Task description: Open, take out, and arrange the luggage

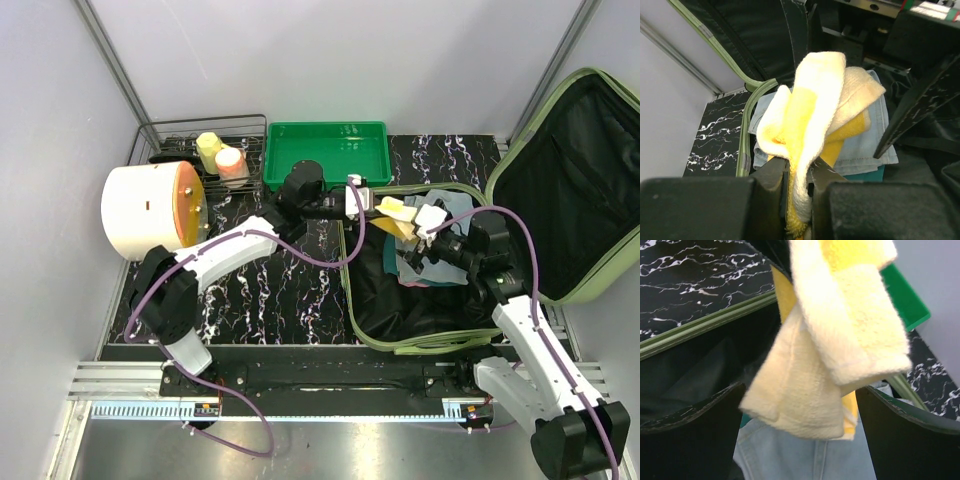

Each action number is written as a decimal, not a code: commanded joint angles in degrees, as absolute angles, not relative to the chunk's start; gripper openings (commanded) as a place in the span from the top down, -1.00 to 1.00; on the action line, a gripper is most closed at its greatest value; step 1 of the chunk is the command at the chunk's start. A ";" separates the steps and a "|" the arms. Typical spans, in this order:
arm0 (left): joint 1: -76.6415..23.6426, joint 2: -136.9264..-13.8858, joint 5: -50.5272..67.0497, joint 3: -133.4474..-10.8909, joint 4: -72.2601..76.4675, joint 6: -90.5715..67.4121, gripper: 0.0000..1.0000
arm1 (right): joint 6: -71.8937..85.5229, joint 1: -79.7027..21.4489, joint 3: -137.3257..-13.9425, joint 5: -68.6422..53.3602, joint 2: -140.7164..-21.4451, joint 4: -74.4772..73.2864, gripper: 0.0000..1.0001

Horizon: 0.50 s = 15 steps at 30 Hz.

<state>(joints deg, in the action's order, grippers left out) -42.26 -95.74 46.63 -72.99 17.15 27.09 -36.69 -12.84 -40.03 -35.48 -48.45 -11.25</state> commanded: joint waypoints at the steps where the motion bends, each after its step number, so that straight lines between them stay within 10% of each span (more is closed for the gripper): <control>1: -42.01 -91.94 51.59 -72.07 20.48 26.72 1.00 | -36.47 -12.66 -36.75 -36.91 -47.90 6.65 -0.99; 8: -42.01 -91.06 53.70 -71.46 16.26 29.62 1.00 | -34.63 -12.66 -38.49 -41.38 -51.41 11.69 -0.59; 15: -42.01 -89.39 53.18 -71.72 10.05 35.04 0.93 | -33.31 -12.74 -39.90 -47.37 -51.51 11.08 0.60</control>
